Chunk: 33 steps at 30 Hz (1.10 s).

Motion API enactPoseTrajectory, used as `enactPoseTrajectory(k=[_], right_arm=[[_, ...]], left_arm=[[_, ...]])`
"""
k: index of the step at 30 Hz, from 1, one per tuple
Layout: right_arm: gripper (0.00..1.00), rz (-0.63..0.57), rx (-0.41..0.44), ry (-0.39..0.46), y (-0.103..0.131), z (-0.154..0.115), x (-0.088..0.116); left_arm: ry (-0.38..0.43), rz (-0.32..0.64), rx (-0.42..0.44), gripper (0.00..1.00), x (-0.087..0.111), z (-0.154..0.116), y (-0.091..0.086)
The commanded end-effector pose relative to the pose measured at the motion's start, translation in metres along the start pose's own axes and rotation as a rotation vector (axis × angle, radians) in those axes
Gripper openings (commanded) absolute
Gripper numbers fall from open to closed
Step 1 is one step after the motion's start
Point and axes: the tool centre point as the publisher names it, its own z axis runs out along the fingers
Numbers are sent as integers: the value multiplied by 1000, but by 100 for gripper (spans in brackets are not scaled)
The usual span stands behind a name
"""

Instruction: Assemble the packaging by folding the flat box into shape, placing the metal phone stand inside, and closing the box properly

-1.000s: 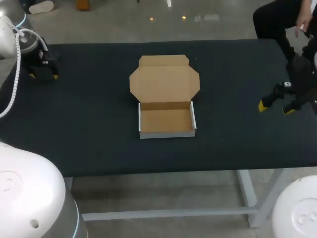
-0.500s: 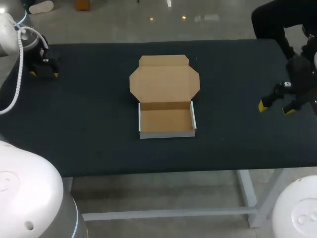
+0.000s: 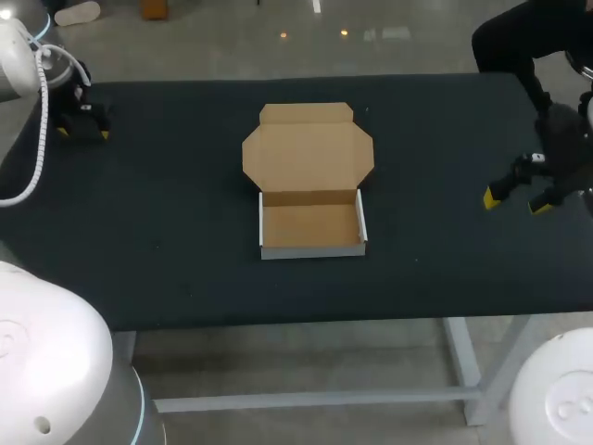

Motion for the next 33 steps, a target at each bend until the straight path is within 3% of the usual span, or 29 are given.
enactPoseTrajectory(k=[1,33], right_arm=[[100,-1,5,3,0,-2,0],[100,-1,5,3,0,-2,0]], left_arm=[[4,3,-12,100,-3,5,-8],[19,18,-1,100,-7,7,-23]])
